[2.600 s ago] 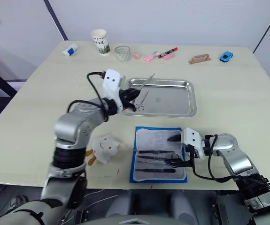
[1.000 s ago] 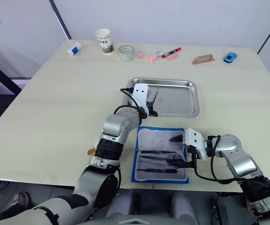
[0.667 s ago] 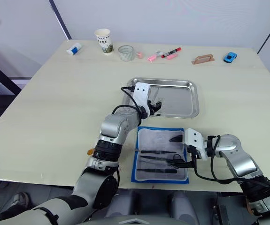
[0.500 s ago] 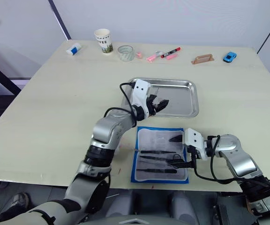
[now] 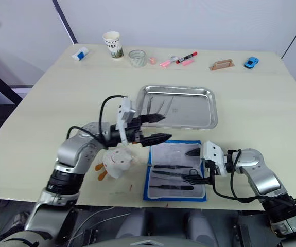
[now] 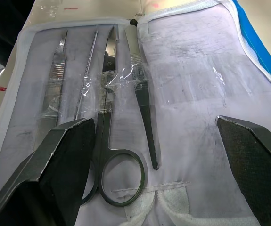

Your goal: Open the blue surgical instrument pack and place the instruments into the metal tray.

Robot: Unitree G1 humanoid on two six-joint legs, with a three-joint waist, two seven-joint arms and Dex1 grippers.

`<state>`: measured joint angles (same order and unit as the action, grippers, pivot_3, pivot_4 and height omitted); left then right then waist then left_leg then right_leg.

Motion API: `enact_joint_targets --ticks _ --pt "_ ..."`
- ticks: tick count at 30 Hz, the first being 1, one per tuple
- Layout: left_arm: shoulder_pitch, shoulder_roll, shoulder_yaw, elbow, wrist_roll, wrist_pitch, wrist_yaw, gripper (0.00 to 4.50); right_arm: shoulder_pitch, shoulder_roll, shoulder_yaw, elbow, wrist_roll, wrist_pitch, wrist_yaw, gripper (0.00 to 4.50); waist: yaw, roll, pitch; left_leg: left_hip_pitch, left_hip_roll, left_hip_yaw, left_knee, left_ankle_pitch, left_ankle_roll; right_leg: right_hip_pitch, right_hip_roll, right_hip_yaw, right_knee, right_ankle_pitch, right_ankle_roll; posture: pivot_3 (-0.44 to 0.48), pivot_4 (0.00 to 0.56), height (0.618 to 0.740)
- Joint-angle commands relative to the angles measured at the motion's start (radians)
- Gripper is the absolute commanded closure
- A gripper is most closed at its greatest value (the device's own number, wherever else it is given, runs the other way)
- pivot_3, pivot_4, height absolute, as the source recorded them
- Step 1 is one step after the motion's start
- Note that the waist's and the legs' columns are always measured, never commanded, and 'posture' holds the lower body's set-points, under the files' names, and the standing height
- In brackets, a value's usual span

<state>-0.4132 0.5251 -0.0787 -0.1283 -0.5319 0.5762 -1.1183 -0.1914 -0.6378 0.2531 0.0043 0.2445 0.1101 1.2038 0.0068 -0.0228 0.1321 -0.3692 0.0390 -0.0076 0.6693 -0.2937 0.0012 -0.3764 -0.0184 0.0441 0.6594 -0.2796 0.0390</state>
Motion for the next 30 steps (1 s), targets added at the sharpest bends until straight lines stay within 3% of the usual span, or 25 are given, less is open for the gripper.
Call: enact_joint_targets --ticks 1,5,14,21,30 --pt "0.053 0.077 0.059 -0.054 -0.042 -0.057 -0.107 0.07 0.037 -0.008 0.016 0.047 -0.03 0.014 -0.004 0.0 0.002 0.001 0.0 0.0 0.0 0.0 0.0 0.0 0.0 0.0 0.0 0.0 0.0 0.0 0.0 0.0 0.15 0.74" --pt "0.146 0.205 0.111 -0.049 -0.065 -0.094 -0.236 0.07 0.048 -0.013 0.007 0.049 -0.023 0.002 0.002 0.0 0.003 0.002 0.002 0.0 0.0 0.0 0.0 0.0 0.0 0.0 0.0 0.0 0.0 0.0 0.0 0.0 0.15 0.74" --pt "0.267 0.358 0.192 0.035 -0.045 -0.222 -0.394 0.07 0.061 -0.028 -0.006 0.062 -0.018 -0.016 0.023 0.0 0.007 0.004 0.004 0.0 0.001 0.001 -0.001 0.0 0.0 0.0 0.0 0.0 -0.001 0.0 -0.001 0.0 0.15 0.74" --pt "0.238 0.347 0.155 -0.039 -0.01 -0.245 -0.327 0.07 0.068 -0.035 -0.012 0.061 -0.014 -0.025 0.024 0.0 0.009 0.003 0.004 0.0 0.001 0.001 0.0 0.0 0.001 0.0 -0.001 -0.001 -0.001 -0.002 -0.003 0.0 0.15 0.74" --pt "0.089 0.25 -0.076 -0.141 0.116 -0.125 -0.156 0.07 0.066 -0.033 -0.011 0.048 -0.015 -0.02 0.015 0.0 0.008 0.003 0.004 -0.001 0.0 0.001 0.0 0.0 0.001 0.0 0.0 0.0 -0.001 0.0 0.0 0.0 0.15 0.74"
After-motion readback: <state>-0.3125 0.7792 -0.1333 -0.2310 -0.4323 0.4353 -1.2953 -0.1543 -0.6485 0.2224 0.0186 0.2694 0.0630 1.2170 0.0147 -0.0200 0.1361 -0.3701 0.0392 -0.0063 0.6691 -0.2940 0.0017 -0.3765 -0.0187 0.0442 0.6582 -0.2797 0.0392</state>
